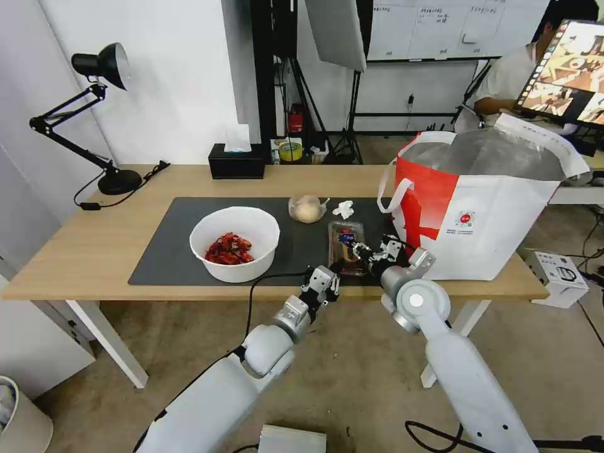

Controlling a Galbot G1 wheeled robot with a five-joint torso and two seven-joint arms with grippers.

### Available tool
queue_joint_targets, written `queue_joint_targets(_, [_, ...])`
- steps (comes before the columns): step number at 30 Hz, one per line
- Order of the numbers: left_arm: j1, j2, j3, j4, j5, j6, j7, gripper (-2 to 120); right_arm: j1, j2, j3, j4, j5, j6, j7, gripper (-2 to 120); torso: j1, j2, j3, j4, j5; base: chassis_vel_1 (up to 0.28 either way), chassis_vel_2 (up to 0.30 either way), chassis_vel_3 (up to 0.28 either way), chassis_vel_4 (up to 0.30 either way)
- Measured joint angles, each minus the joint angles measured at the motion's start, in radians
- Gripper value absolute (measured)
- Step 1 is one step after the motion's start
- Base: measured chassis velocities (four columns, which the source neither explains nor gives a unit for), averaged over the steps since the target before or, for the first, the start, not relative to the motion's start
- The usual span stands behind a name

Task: Pick up the trash from the table and place it into the takeout bag.

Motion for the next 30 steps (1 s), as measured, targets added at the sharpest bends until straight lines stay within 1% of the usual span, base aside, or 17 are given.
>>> queue_joint_targets(1, [0.0, 0.0, 0.0, 0.0, 0.0, 0.0, 0.0, 0, 0.0, 0.0, 0.0, 0.0, 0.0, 0.0, 0.0, 11, 0.0, 0.0, 0.0, 0.0, 0.0, 0.0, 0.0, 0.0, 0.0])
queue_joint_targets(3, [0.001, 0.0, -0.003, -0.001, -0.005, 0.0, -0.003, 0, 0.0, 0.002, 0.002, 0.001, -0.001, 0.001, 0.001, 0, 0.0, 0.0, 0.0, 0.0, 0.0, 0.0, 0.0, 0.0, 0.0])
queue_joint_targets(9, [0.003, 0.0, -0.014, -0.019, -0.022, 0.001, -0.022, 0, 0.001, 0.007, 0.005, 0.001, -0.002, 0.002, 0.007, 0, 0.0, 0.0, 0.0, 0.0, 0.0, 0.0, 0.0, 0.0, 0.0])
queue_joint_targets(12, [0.015, 0.005, -0.036, -0.054, -0.064, 0.015, -0.048, 15, -0.007, 0.001, 0.006, 0.016, -0.003, 0.003, 0.009, 0, 0.0, 0.0, 0.0, 0.0, 0.0, 0.0, 0.0, 0.0, 0.0])
queue_joint_targets(13, [0.015, 0.005, -0.036, -0.054, -0.064, 0.015, -0.048, 15, -0.007, 0.001, 0.006, 0.016, -0.003, 0.003, 0.009, 0, 0.0, 0.0, 0.0, 0.0, 0.0, 0.0, 0.0, 0.0, 0.0])
queue_joint_targets(15, [0.036, 0.015, -0.06, -0.097, -0.109, 0.037, -0.073, 25, -0.015, -0.007, 0.008, 0.031, -0.004, 0.006, 0.007, 0, 0.0, 0.0, 0.0, 0.0, 0.0, 0.0, 0.0, 0.0, 0.0])
queue_joint_targets(17, [0.047, 0.021, -0.073, -0.12, -0.127, 0.048, -0.083, 28, -0.018, -0.01, 0.008, 0.038, -0.004, 0.007, 0.005, 0, 0.0, 0.0, 0.0, -0.0001, 0.0, 0.0, 0.0, 0.0, 0.0])
queue_joint_targets(18, [0.064, 0.03, -0.09, -0.153, -0.144, 0.061, -0.093, 31, -0.021, -0.013, 0.008, 0.046, -0.007, 0.009, 0.005, 0, 0.0, 0.0, 0.0, 0.0, 0.0, 0.0, 0.0, 0.0, 0.0])
queue_joint_targets(20, [0.103, 0.05, -0.119, -0.215, -0.177, 0.084, -0.107, 45, -0.026, -0.018, 0.007, 0.058, -0.021, 0.011, 0.002, 0, 0.0, 0.0, 0.0, 0.0, -0.0001, 0.0, 0.0, 0.0, 0.0])
queue_joint_targets(21, [0.103, 0.05, -0.119, -0.215, -0.177, 0.084, -0.107, 45, -0.026, -0.018, 0.007, 0.058, -0.021, 0.011, 0.002, 0, 0.0, 0.0, 0.0, 0.0, -0.0001, 0.0, 0.0, 0.0, 0.0])
queue_joint_targets(23, [0.148, 0.068, -0.158, -0.279, -0.205, 0.106, -0.119, 52, -0.031, -0.023, 0.005, 0.07, -0.032, 0.013, -0.003, 0, 0.0, 0.0, 0.0, 0.0, 0.0, 0.0, 0.0, 0.0, 0.0])
queue_joint_targets(24, [0.17, 0.076, -0.18, -0.305, -0.212, 0.112, -0.122, 58, -0.034, -0.026, 0.004, 0.078, -0.037, 0.016, -0.008, 0, 0.0, 0.0, 0.0, 0.0001, -0.0001, 0.0, 0.0, 0.0, 0.0])
queue_joint_targets(25, [0.17, 0.076, -0.18, -0.305, -0.212, 0.112, -0.122, 58, -0.034, -0.026, 0.004, 0.078, -0.037, 0.016, -0.008, 0, 0.0, 0.0, 0.0, 0.0001, -0.0001, 0.0, 0.0, 0.0, 0.0])
queue_joint_targets(27, [0.231, 0.098, -0.247, -0.365, -0.219, 0.122, -0.125, 69, -0.045, -0.033, -0.002, 0.1, -0.06, 0.028, -0.027, 0, 0.0, 0.0, 0.0, 0.0, -0.0002, 0.0, 0.0, 0.0, 0.0])
queue_joint_targets(28, [0.231, 0.098, -0.247, -0.365, -0.219, 0.122, -0.125, 69, -0.045, -0.033, -0.002, 0.1, -0.06, 0.028, -0.027, 0, 0.0, 0.0, 0.0, 0.0, -0.0002, 0.0, 0.0, 0.0, 0.0])
queue_joint_targets(29, [0.261, 0.11, -0.277, -0.391, -0.223, 0.124, -0.128, 72, -0.053, -0.037, -0.005, 0.113, -0.076, 0.033, -0.04, 0, 0.0, 0.0, 0.0, 0.0001, 0.0, 0.0, 0.0, 0.0, 0.0])
queue_joint_targets(30, [0.298, 0.122, -0.313, -0.421, -0.224, 0.125, -0.128, 78, -0.064, -0.043, -0.008, 0.128, -0.095, 0.037, -0.055, 0, 0.0, 0.0, 0.0, 0.0002, -0.0001, 0.0, 0.0, 0.0, 0.0])
